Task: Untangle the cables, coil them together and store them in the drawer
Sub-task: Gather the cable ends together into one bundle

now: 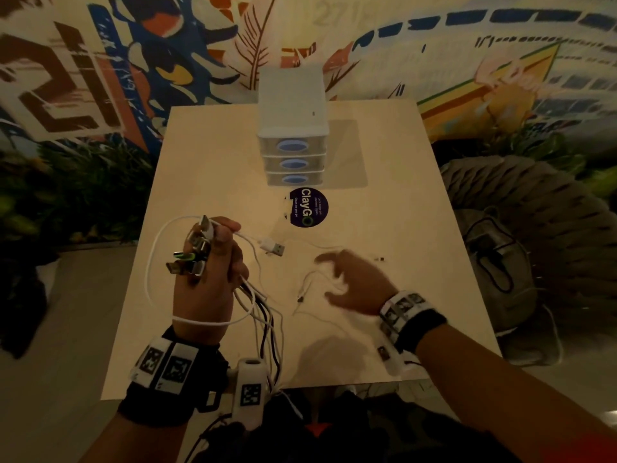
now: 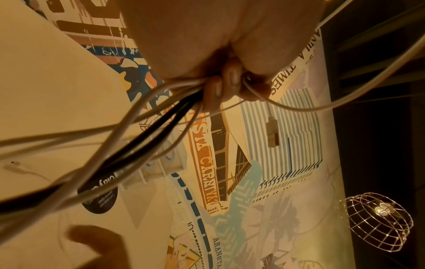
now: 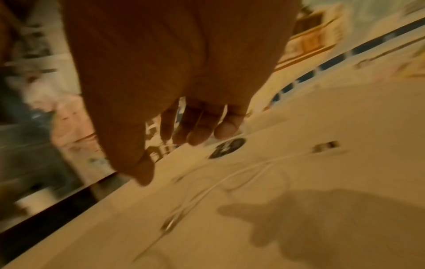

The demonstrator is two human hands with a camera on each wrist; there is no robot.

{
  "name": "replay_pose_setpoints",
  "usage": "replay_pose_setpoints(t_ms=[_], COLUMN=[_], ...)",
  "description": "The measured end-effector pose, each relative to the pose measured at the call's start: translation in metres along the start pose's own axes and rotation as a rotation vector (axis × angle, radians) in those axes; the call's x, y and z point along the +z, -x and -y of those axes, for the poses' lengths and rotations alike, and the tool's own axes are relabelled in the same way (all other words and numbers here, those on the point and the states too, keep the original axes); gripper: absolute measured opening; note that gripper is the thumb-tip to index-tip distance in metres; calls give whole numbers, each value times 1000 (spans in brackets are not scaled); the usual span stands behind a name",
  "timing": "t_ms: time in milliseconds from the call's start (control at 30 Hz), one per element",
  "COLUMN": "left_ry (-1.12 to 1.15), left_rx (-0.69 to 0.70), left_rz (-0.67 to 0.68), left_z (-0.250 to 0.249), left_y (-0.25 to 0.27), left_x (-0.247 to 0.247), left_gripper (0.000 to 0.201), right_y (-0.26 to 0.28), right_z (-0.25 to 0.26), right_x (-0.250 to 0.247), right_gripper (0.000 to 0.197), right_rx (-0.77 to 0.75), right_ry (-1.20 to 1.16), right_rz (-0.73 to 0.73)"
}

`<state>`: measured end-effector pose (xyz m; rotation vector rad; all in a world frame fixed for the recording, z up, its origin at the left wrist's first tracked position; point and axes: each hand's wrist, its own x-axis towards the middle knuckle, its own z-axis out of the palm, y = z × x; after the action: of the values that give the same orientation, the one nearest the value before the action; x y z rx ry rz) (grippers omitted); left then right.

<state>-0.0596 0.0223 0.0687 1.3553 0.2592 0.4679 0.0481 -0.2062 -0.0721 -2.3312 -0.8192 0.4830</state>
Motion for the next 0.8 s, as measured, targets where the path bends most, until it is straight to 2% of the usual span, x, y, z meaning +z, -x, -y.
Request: replay_pose_setpoints(t_ms=[67, 100, 200, 333, 433, 533, 633, 700, 733, 800], left_ry=[34, 41, 48, 26, 58, 13, -48, -91, -140, -293], left_rx=[-32, -42, -43, -11, -14, -3, -71, -152, -171, -183], left_rz=[21, 31, 33, -36, -41, -67, -108, -85, -65, -14], left_z=[0, -1, -4, -3, 0, 2, 7, 14, 19, 27], left_y=[0, 0, -3, -9, -15, -19, -20, -18, -17, -15], left_x=[-1, -2, -4, -12, -20, -24, -19, -15, -14, -10], left_gripper=[31, 34, 34, 23, 36, 35, 32, 30, 23, 13], right_y=[-9, -15, -29, -30, -24, -25, -30, -33, -34, -37], right_z=[24, 29, 34, 23, 13, 14, 27, 39, 46, 58], right_x=[26, 41, 62, 53, 44, 33, 10, -8, -17, -33], right_gripper=[70, 64, 34, 27, 25, 29, 34, 36, 38, 38], right_rx=[-104, -115, -3, 83, 119, 124, 86, 28, -1, -49], right_ry=[64, 115, 232, 311, 372, 320, 242, 247, 249, 245], right_rz=[232, 293, 362, 455, 485, 412, 209, 59, 8, -32])
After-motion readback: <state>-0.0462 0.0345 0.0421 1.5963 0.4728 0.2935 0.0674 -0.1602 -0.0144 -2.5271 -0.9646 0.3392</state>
